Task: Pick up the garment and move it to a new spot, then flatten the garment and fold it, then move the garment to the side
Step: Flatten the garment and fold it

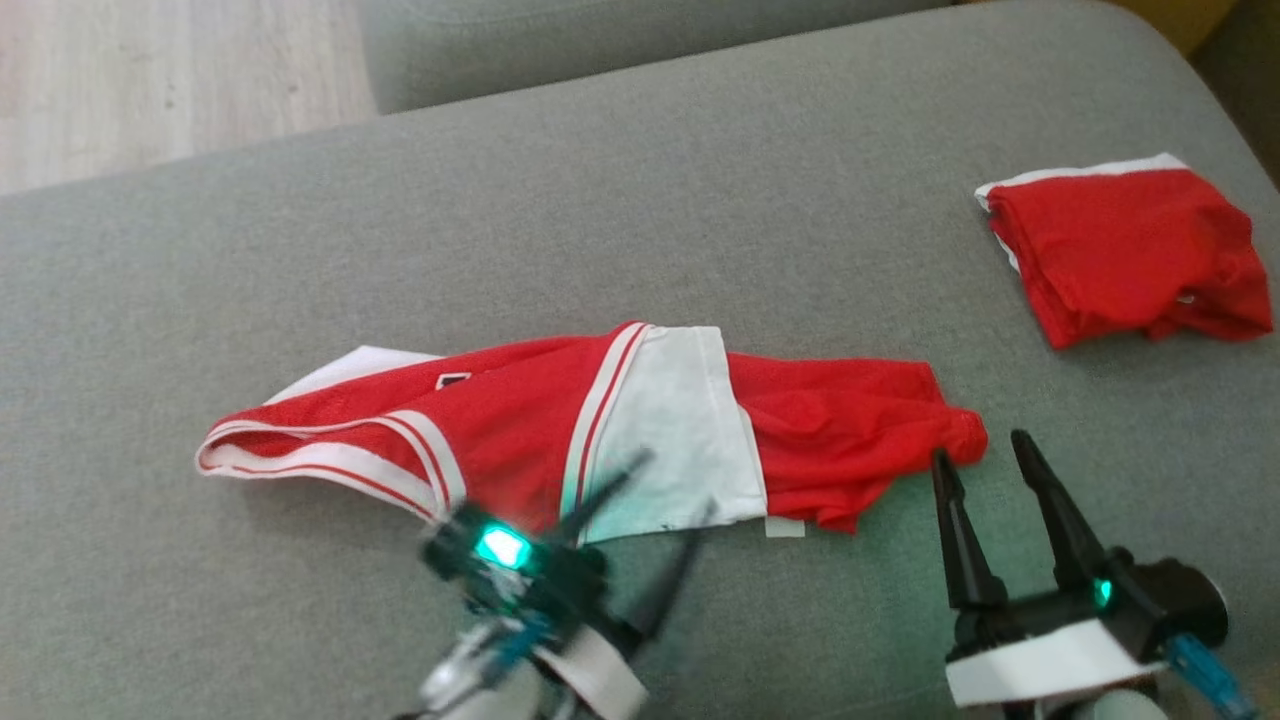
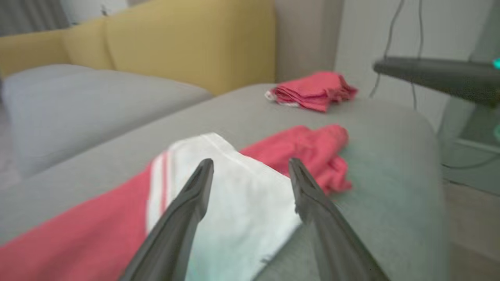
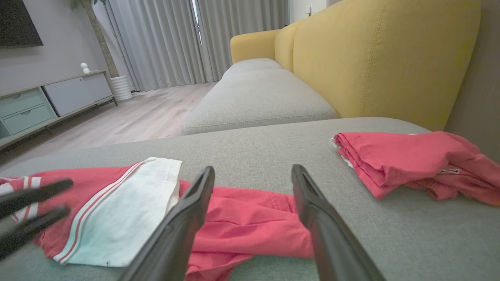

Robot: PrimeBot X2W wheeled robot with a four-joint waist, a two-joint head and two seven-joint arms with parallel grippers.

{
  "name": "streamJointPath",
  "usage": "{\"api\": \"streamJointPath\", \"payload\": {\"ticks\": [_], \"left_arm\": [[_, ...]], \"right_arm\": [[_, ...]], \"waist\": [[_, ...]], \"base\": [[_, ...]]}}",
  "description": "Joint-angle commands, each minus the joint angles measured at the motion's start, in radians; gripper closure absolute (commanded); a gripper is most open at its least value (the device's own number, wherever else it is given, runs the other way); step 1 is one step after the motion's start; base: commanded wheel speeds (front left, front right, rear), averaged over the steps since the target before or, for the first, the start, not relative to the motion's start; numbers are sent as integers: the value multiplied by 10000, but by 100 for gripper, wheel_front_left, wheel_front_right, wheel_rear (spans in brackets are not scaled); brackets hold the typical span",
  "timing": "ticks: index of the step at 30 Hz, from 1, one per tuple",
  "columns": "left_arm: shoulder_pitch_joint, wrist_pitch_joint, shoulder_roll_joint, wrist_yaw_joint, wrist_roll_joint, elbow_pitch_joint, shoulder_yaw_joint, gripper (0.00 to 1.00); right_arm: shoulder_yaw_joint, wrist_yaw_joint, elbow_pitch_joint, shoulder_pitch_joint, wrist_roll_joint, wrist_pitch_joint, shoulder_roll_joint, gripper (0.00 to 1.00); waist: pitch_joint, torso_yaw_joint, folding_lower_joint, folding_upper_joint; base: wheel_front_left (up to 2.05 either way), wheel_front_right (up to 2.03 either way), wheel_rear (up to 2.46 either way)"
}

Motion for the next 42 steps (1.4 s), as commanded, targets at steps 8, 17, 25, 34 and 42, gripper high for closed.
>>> {"api": "streamJointPath", "payload": {"ticks": [8, 17, 25, 34, 42], "left_arm": [[-2039, 66, -414, 91, 1158, 2405, -1633, 0], [-2527, -47, -470, 300, 660, 3283, -2230, 0], [-2777, -64, -473, 572, 17, 3361, -2929, 87], [-3076, -65, -474, 1023, -68, 3233, -3405, 100], [-3244, -66, -474, 1414, 456, 3590, -3933, 0]], "right_arm": [[394, -6, -246, -811, 5, -36, -91, 0], [349, -6, -206, -800, 25, -36, -135, 0], [280, -6, -237, -785, 240, -36, -75, 0], [130, -6, -306, -747, 255, -36, -154, 0], [185, -6, -281, -745, 220, -36, -160, 0]], "waist": [[451, -496, 0, 0], [508, -783, 0, 0], [495, -934, 0, 0], [443, -835, 0, 0], [488, -718, 0, 0]], "base": [[0, 0, 0], [0, 0, 0], [0, 0, 0], [0, 0, 0], [0, 0, 0]]}}
